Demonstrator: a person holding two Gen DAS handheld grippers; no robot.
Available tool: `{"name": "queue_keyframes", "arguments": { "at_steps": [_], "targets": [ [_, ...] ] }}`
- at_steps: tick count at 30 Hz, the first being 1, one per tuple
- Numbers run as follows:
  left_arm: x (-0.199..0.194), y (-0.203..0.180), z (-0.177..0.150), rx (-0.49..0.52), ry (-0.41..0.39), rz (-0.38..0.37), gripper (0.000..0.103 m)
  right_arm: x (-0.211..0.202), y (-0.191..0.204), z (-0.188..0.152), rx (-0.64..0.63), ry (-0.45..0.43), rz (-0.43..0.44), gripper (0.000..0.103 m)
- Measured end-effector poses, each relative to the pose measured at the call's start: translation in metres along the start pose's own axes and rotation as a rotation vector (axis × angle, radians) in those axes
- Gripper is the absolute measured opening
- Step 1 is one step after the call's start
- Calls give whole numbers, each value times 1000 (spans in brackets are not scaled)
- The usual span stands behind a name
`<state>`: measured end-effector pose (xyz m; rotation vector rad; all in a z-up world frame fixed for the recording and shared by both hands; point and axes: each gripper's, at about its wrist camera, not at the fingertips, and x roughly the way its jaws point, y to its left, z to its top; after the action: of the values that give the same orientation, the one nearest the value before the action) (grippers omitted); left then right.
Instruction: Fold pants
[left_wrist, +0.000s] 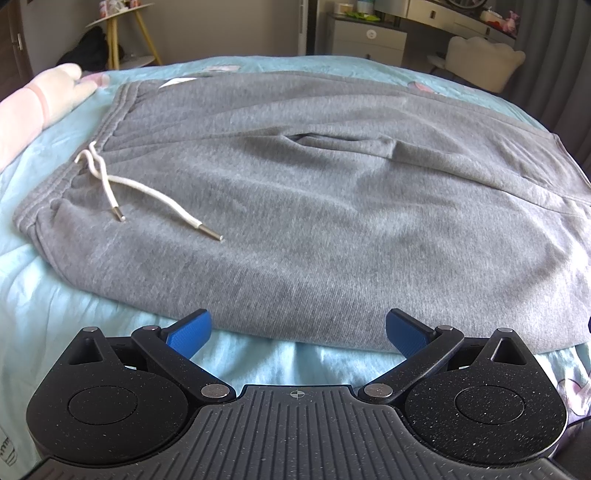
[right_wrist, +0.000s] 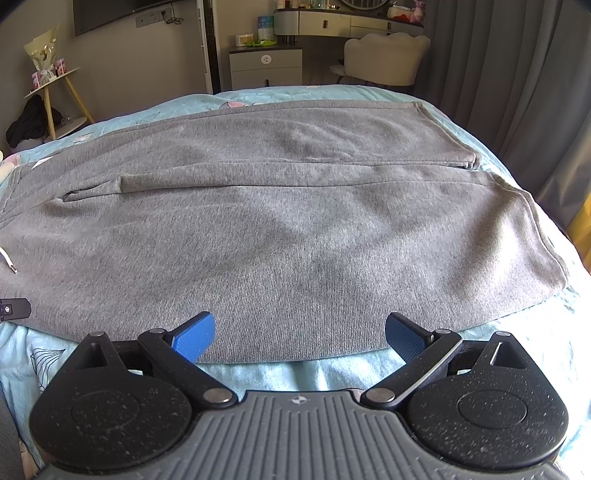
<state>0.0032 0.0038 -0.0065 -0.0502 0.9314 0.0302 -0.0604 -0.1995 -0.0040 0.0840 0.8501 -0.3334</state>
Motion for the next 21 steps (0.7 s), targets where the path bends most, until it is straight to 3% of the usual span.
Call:
{"name": "queue_keyframes", "arguments": {
  "at_steps": [21],
  "targets": [
    [1, -1, 2, 6, 13, -1, 103, 1, 1, 0, 8, 1, -1, 99]
  ]
}}
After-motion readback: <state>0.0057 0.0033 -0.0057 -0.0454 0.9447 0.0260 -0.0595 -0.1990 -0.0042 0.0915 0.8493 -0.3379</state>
